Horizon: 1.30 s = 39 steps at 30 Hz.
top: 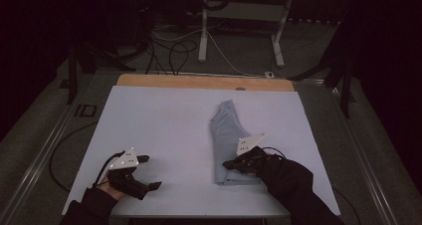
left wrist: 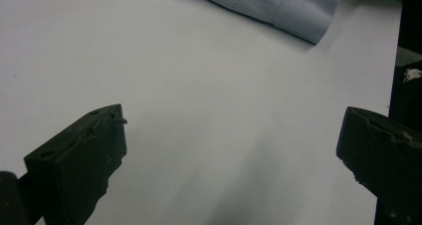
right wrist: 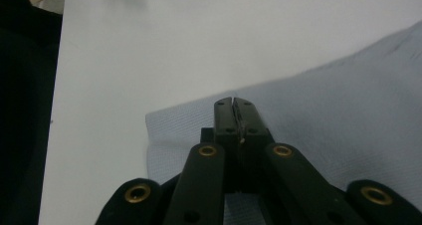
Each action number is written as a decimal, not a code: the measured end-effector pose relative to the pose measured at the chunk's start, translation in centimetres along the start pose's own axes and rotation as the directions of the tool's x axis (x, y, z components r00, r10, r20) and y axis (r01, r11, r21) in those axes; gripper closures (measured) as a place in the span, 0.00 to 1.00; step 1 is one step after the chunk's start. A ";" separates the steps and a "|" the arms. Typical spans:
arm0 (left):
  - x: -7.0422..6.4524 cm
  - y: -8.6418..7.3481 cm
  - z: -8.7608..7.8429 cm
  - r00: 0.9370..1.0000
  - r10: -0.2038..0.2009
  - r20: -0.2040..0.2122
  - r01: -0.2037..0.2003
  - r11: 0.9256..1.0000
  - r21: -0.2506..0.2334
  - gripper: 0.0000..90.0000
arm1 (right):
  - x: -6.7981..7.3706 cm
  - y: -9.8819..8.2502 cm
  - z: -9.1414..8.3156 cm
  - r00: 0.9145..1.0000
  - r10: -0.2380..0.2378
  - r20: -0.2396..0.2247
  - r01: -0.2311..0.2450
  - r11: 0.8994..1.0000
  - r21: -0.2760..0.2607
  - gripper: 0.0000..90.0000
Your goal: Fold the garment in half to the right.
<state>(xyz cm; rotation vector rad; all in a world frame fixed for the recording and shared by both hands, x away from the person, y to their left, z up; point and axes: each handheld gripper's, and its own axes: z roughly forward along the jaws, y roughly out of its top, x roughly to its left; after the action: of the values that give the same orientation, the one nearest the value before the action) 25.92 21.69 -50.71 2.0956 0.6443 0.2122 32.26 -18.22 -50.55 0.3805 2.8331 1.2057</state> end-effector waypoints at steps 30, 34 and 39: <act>0.0 0.1 -0.1 1.000 0.003 -0.001 -0.003 1.000 -0.003 0.01 | 1.1 -2.1 0.4 0.998 -0.025 -0.064 0.029 0.998 0.054 1.00; 0.0 0.1 -0.1 1.000 0.001 -0.001 -0.001 1.000 -0.007 0.01 | 1.0 -1.4 -0.2 0.998 -0.022 -0.057 0.023 1.000 0.015 1.00; 0.0 0.1 -0.2 1.000 0.001 0.000 -0.001 1.000 -0.005 0.01 | 0.8 -1.0 -1.0 0.999 -0.001 -0.033 -0.001 0.999 -0.041 0.89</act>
<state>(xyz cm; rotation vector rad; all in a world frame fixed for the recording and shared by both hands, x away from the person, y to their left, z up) 25.89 21.81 -50.56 2.0911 0.6416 0.2142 31.18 -19.38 -50.52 0.3622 2.8304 1.2803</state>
